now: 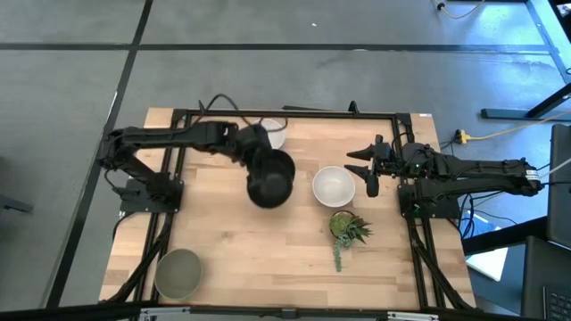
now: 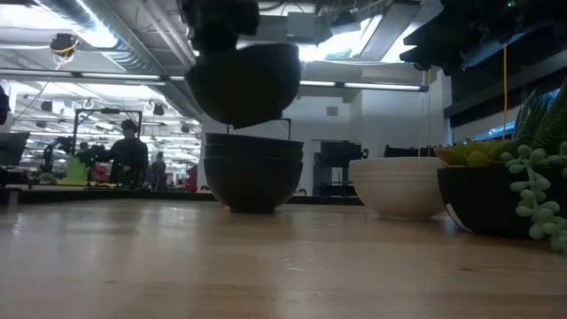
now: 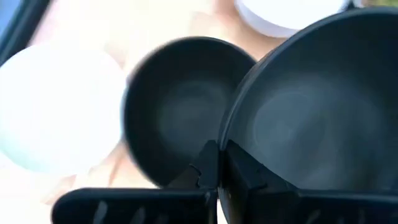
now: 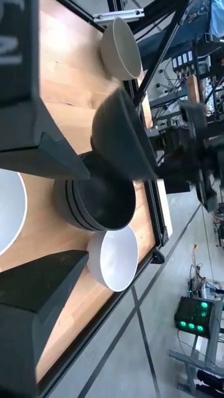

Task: Nest bowls inside each other
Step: Stack the bottom black bowl on top of the other top black bowl

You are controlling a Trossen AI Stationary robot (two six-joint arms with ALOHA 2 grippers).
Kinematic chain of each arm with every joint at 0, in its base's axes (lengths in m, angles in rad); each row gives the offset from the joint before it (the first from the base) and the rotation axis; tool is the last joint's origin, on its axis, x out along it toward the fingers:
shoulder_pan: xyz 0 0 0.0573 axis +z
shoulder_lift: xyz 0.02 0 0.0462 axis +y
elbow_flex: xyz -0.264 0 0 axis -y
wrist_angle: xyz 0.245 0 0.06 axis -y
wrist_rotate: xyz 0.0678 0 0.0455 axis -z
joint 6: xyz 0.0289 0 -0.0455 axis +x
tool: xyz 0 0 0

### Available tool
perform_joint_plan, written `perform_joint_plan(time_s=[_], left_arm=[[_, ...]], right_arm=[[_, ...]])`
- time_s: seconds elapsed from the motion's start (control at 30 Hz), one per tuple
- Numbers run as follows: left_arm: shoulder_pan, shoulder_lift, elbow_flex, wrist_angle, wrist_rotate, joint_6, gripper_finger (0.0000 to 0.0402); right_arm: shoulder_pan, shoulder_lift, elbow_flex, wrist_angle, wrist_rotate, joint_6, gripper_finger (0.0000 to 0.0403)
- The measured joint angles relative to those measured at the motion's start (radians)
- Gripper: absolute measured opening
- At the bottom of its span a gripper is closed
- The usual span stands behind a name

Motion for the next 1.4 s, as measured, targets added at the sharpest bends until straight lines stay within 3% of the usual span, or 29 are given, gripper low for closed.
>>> perform_joint_plan(time_s=[0.33, 0.53, 0.97, 1.4], left_arm=[[0.130, 0.054, 0.139, -0.039, 0.010, -0.028, 0.0002], [0.162, 0.136, 0.195, -0.160, 0.031, -0.029, 0.0002], [0.159, 0.257, 0.203, -0.199, 0.009, 0.011, 0.0003], [0.160, 0.290, 0.203, -0.206, 0.010, 0.051, 0.0051]], right_arm=[[0.000, 0.000, 0.000, -0.002, 0.002, -0.019, 0.0198], [0.000, 0.000, 0.000, -0.002, 0.002, -0.022, 0.0198], [0.000, 0.000, 0.000, -0.004, 0.002, -0.021, 0.0198], [0.000, 0.000, 0.000, -0.005, 0.002, -0.019, 0.0198]])
